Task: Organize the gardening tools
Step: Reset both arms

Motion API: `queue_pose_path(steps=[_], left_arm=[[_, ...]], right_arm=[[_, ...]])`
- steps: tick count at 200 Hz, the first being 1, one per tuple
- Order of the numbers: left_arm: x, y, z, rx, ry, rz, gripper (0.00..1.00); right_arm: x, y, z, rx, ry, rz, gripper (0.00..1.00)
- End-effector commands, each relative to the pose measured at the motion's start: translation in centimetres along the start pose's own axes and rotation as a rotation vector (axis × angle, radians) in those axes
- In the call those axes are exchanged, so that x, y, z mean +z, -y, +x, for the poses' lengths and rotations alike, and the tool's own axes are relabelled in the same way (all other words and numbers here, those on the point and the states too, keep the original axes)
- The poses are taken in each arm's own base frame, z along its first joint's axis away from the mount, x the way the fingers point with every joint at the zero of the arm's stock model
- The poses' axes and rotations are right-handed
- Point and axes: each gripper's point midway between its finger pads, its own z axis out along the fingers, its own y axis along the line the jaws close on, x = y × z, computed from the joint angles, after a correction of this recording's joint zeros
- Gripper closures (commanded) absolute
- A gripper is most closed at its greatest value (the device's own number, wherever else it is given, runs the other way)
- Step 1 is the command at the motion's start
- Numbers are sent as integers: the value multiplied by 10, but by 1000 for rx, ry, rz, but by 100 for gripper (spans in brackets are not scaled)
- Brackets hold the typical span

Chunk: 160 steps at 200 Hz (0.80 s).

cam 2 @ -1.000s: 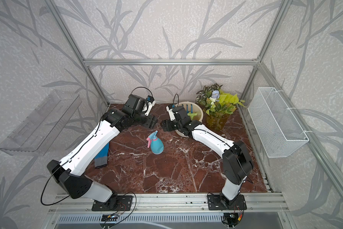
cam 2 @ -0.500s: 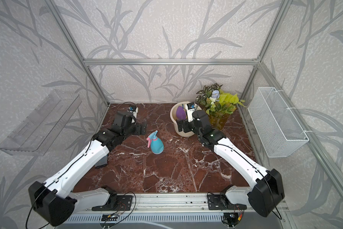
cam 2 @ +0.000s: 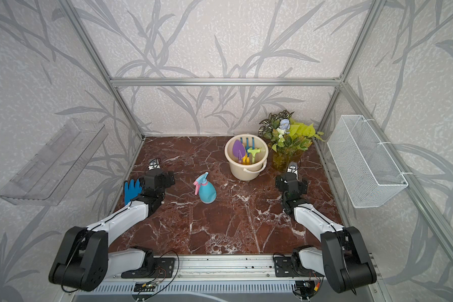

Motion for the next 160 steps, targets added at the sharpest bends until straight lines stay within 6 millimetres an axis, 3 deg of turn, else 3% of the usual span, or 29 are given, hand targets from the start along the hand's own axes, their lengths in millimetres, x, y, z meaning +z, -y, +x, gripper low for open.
queue_pose_path(steps=[1, 30, 78, 109, 118, 126, 141, 160], left_arm=[[10, 2, -18, -19, 114, -13, 0], [16, 9, -12, 6, 167, 11, 0], [13, 4, -1, -14, 237, 17, 0], [-2, 1, 0, -52, 313, 98, 0], [-4, -3, 10, -65, 318, 115, 0], [-10, -6, 0, -74, 404, 105, 0], [0, -1, 10, -64, 298, 119, 0], [-5, -5, 3, -86, 365, 115, 0]], right_arm=[[11, 9, -18, 54, 155, 61, 1], [17, -2, -26, 39, 248, 7, 1], [30, -7, -3, 84, 204, -127, 1], [34, -9, -2, 83, 199, -136, 1], [35, -9, -5, 77, 221, -136, 1], [35, -9, -3, 79, 207, -136, 1], [35, -8, -4, 78, 218, -134, 1], [32, -8, -4, 79, 232, -132, 1]])
